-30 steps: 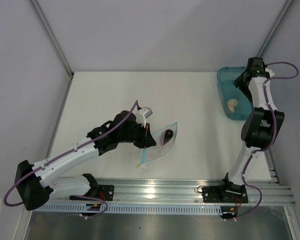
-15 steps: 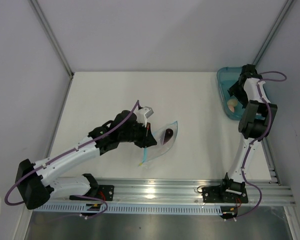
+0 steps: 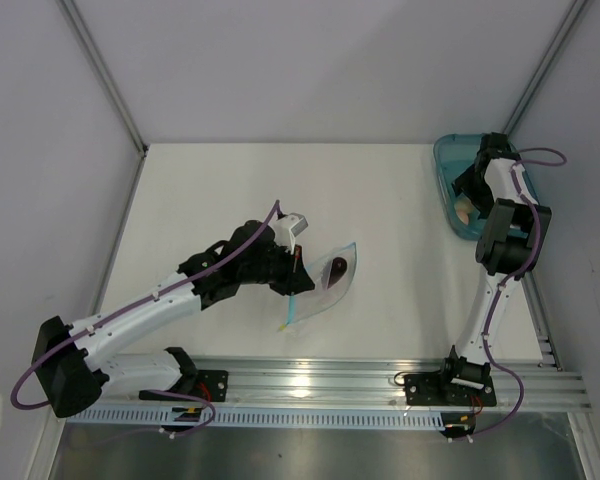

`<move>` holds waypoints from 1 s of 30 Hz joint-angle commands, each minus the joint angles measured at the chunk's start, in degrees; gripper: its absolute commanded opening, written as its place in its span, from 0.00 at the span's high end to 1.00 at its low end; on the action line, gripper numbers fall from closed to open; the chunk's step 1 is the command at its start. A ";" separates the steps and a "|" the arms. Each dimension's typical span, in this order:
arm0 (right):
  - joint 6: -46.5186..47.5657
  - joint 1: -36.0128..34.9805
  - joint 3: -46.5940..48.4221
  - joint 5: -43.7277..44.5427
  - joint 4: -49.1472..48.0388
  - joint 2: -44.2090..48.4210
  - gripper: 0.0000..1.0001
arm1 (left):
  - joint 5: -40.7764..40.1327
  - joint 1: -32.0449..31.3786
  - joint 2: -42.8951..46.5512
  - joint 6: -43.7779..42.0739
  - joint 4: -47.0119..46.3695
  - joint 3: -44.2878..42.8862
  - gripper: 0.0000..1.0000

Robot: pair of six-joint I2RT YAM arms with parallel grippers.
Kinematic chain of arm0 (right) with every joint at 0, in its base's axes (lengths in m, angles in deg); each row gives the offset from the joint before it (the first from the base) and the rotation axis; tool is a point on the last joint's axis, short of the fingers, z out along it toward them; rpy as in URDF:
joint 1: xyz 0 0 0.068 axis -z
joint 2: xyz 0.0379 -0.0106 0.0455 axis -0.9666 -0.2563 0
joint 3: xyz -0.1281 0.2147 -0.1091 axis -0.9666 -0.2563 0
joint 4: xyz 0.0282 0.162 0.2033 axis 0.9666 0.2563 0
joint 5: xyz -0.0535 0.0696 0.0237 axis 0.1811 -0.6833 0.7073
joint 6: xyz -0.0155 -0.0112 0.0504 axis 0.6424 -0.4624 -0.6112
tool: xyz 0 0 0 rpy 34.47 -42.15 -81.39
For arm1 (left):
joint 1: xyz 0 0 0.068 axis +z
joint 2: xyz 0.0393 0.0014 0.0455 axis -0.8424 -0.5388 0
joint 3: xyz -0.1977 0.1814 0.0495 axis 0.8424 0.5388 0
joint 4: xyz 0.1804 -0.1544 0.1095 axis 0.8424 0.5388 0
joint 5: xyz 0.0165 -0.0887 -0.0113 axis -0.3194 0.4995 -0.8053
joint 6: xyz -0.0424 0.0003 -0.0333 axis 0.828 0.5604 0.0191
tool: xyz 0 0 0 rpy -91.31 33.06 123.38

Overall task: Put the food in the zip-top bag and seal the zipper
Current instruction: Pick up the fake vegetable from the bin.

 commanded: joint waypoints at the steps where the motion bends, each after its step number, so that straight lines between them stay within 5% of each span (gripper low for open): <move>1: -1.41 0.10 2.32 -0.75 -1.71 -1.23 0.07 | 0.18 0.50 -0.05 -0.65 -1.83 0.11 0.99; 30: -2.47 -0.08 -1.19 -0.93 -5.05 -1.23 0.32 | 0.36 1.29 -0.49 -0.21 -1.66 0.64 0.99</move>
